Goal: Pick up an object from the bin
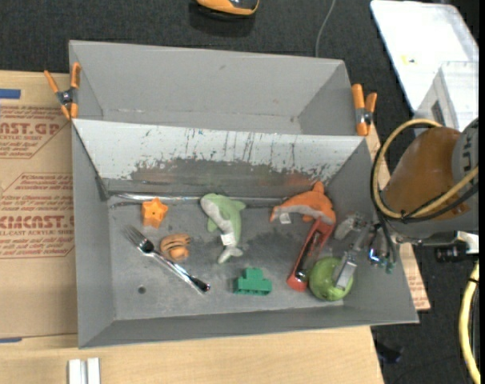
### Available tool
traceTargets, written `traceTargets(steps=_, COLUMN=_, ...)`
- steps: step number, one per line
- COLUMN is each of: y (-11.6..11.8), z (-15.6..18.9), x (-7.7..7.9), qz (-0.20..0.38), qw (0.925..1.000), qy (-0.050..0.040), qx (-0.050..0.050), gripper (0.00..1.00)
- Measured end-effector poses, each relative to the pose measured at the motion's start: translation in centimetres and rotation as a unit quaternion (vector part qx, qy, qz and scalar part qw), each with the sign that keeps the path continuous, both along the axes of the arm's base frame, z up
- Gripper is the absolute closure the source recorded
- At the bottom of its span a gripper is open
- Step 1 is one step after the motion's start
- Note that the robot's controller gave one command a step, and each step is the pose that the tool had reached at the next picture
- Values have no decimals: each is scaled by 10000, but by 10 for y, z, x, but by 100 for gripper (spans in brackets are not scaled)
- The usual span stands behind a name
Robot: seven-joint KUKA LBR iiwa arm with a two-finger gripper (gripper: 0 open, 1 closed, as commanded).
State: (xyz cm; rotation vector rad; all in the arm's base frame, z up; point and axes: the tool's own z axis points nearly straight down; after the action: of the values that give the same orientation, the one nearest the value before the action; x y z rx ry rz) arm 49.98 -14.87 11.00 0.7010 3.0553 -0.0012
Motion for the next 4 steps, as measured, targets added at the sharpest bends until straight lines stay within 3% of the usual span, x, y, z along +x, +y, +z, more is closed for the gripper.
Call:
traceTargets(steps=1, y=-2, z=-1, x=-18, qz=853, qw=9962, qy=115, qx=97, gripper=0)
traceTargets(steps=2, y=1, z=-25, x=-15, qz=2520, qw=9677, qy=74, qx=23, gripper=0)
traceTargets(steps=3, y=-2, z=-25, x=-15, qz=2495, qw=9684, qy=55, qx=-9, gripper=100)
traceTargets(steps=4, y=-2, z=-25, x=-15, qz=2494, qw=9684, qy=55, qx=-10, gripper=100)
